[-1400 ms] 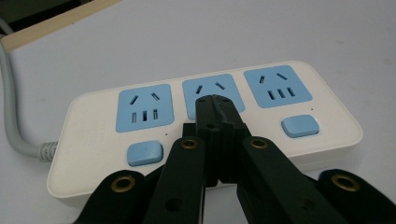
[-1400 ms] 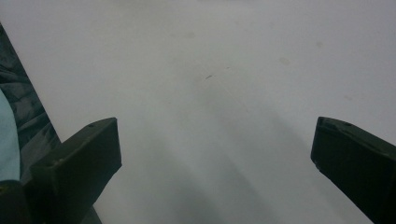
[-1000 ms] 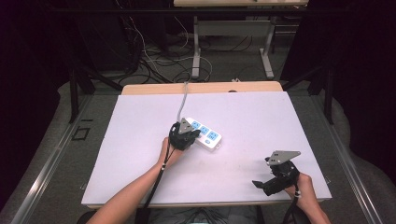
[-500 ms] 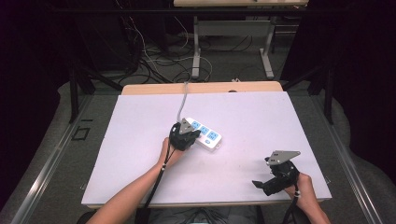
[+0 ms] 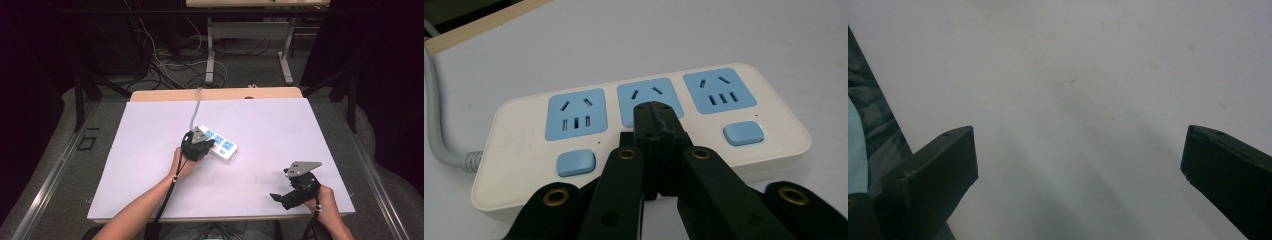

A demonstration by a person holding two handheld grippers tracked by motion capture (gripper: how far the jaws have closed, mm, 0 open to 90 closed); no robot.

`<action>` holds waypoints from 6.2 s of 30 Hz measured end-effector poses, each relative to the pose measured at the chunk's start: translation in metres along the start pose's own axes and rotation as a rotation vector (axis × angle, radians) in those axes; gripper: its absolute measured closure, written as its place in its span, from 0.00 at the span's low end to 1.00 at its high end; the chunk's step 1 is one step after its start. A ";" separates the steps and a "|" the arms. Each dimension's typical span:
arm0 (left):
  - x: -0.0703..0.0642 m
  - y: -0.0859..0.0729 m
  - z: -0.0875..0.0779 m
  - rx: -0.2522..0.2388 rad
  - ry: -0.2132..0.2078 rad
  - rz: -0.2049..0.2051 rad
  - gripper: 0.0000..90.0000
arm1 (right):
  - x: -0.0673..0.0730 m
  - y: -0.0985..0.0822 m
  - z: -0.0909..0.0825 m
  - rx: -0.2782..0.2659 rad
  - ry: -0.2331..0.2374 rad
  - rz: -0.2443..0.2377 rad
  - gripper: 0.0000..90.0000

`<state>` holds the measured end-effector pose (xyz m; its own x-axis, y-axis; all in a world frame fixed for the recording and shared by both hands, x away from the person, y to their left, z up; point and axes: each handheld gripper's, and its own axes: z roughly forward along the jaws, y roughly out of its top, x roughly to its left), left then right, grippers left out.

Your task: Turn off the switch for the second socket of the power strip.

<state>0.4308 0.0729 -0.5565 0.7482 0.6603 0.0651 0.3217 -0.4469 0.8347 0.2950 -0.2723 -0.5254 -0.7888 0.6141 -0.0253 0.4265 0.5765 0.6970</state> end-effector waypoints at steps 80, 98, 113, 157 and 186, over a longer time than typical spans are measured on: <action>0.004 0.023 -0.011 0.064 0.038 -0.049 0.09 | 0.002 0.000 0.000 0.011 0.008 -0.009 0.01; 0.001 0.030 -0.027 0.072 0.025 -0.008 0.00 | 0.002 0.000 -0.001 0.000 -0.003 -0.005 0.01; -0.001 0.025 -0.050 0.097 0.032 0.035 0.00 | 0.001 -0.001 -0.002 -0.007 -0.014 0.003 0.01; -0.001 -0.039 -0.149 0.143 0.069 0.026 0.00 | 0.002 0.001 -0.001 -0.012 -0.017 -0.006 0.01; -0.003 -0.078 -0.186 0.163 0.106 -0.015 0.00 | 0.001 0.001 0.000 -0.003 -0.014 -0.013 0.01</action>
<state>0.2952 0.2182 -0.5198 0.6798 0.7238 0.1182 0.4286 -0.5229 0.7368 0.2948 -0.2711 -0.5246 -0.7880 0.6141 -0.0442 0.4152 0.5830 0.6983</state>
